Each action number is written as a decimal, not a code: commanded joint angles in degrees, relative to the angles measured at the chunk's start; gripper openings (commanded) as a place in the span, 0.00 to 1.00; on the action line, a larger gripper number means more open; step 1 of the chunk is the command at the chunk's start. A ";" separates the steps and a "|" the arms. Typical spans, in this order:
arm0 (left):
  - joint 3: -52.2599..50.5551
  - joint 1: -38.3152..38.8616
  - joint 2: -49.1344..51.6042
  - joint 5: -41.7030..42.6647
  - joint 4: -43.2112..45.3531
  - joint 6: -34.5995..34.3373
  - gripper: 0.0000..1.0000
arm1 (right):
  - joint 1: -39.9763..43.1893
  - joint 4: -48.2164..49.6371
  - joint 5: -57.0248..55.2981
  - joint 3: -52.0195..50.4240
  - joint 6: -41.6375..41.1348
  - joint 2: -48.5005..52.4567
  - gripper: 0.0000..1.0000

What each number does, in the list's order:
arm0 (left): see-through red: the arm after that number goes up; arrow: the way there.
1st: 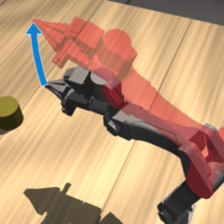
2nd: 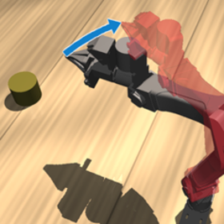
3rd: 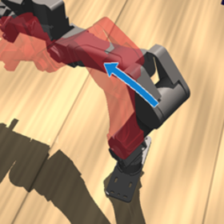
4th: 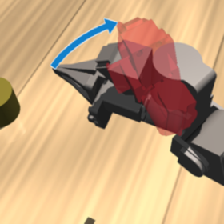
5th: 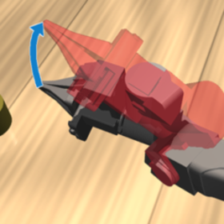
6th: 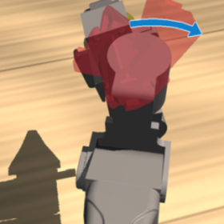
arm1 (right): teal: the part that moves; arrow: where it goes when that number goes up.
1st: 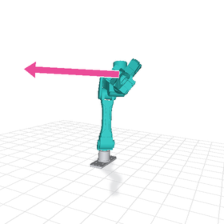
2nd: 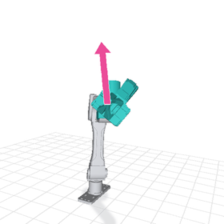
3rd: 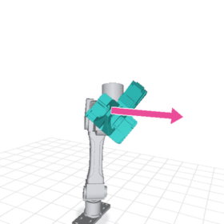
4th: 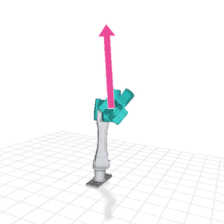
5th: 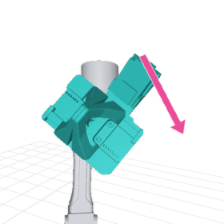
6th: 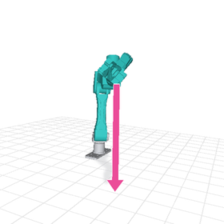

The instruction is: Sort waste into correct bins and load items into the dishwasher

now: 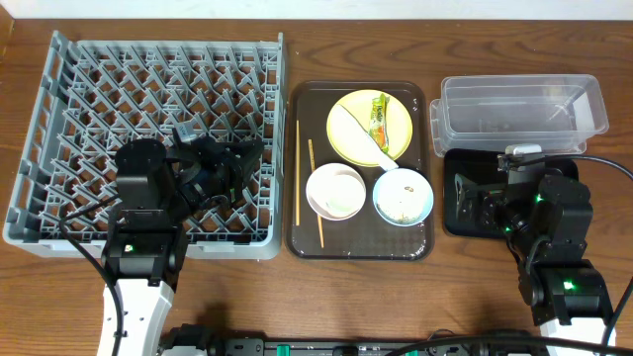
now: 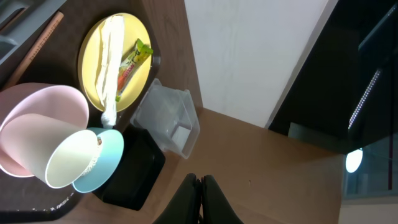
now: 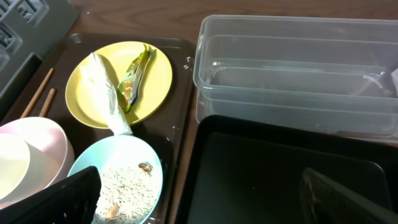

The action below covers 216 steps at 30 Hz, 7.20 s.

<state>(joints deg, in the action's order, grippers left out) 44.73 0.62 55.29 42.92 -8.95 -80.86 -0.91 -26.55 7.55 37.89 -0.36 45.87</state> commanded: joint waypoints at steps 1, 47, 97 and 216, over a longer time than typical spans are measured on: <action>1.25 -0.24 0.02 -0.04 0.09 -0.07 0.07 | 0.52 -0.04 0.42 1.31 0.00 0.02 0.99; 1.25 -0.24 0.02 -0.07 0.11 -1.42 0.07 | 0.52 -0.04 0.39 1.31 0.00 0.17 0.99; 1.25 -0.24 0.02 4.24 0.50 -12.85 0.07 | 0.52 -10.14 0.42 1.31 0.04 0.17 0.99; 21.09 8.13 9.44 -38.66 -47.12 63.25 0.94 | -4.13 -18.49 11.21 26.18 -8.39 18.64 0.86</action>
<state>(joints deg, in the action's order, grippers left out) 64.86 8.69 64.58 6.70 -55.79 -18.72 -1.98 -45.41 16.32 62.63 -6.07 61.71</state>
